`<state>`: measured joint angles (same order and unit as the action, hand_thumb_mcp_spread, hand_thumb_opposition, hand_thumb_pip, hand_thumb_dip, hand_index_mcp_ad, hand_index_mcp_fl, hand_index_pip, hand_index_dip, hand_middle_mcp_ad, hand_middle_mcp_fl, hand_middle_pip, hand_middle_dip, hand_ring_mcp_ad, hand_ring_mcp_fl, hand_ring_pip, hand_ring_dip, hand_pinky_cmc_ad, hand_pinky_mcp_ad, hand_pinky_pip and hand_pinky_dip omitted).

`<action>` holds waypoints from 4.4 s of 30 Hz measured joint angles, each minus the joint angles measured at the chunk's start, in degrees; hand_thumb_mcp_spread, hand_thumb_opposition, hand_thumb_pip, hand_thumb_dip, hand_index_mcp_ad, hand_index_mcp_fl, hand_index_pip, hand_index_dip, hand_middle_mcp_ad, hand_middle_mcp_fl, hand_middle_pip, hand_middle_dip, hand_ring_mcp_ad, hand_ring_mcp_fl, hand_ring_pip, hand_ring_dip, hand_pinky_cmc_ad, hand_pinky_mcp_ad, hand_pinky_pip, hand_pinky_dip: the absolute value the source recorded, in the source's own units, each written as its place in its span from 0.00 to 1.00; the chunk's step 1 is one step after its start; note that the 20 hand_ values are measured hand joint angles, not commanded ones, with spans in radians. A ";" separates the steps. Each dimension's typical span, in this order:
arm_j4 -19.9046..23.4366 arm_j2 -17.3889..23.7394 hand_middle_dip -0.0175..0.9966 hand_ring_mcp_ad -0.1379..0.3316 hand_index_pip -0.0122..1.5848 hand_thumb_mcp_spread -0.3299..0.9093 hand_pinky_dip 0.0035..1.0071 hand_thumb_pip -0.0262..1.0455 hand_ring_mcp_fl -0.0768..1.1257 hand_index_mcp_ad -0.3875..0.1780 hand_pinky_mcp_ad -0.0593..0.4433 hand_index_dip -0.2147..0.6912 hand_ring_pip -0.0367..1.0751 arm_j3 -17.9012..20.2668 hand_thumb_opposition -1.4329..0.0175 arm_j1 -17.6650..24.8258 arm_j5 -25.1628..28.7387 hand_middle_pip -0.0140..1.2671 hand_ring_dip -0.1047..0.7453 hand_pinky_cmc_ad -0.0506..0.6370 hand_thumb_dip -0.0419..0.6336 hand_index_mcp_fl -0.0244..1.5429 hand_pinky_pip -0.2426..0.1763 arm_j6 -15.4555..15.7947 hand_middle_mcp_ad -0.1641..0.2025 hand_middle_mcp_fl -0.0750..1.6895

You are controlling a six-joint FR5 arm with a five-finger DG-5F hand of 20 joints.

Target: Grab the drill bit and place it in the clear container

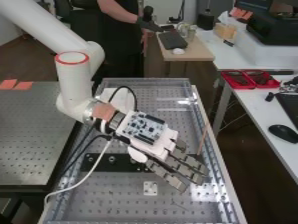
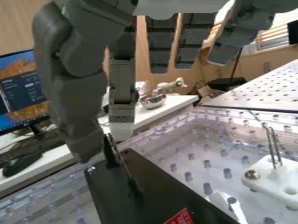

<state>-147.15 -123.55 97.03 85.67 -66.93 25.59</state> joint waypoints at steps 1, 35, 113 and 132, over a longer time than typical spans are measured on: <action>0.01 -0.08 0.17 0.40 0.70 0.78 0.18 0.38 0.12 0.44 0.38 0.44 0.15 -0.07 0.41 -0.01 0.04 0.12 0.14 0.43 0.36 0.40 0.44 0.04 0.59 0.09; -0.59 -1.02 0.17 0.47 0.73 0.82 0.18 0.39 0.15 0.39 0.38 0.47 0.15 -1.39 0.37 -0.36 -0.70 0.12 0.14 0.43 0.39 0.42 0.45 -0.05 0.59 0.12; 17.19 22.08 0.10 0.57 0.51 0.82 0.18 0.39 0.16 0.39 0.38 0.54 0.14 14.03 0.32 10.60 -19.08 0.12 0.10 0.50 0.39 0.65 0.47 0.16 0.59 0.07; 13.29 12.29 0.07 0.60 0.50 0.82 0.18 0.39 0.14 0.39 0.38 0.54 0.14 8.91 0.32 14.01 -20.98 0.12 0.08 0.48 0.39 0.65 0.47 -4.80 0.59 0.05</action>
<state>-133.86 -111.26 105.94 99.68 -87.91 20.79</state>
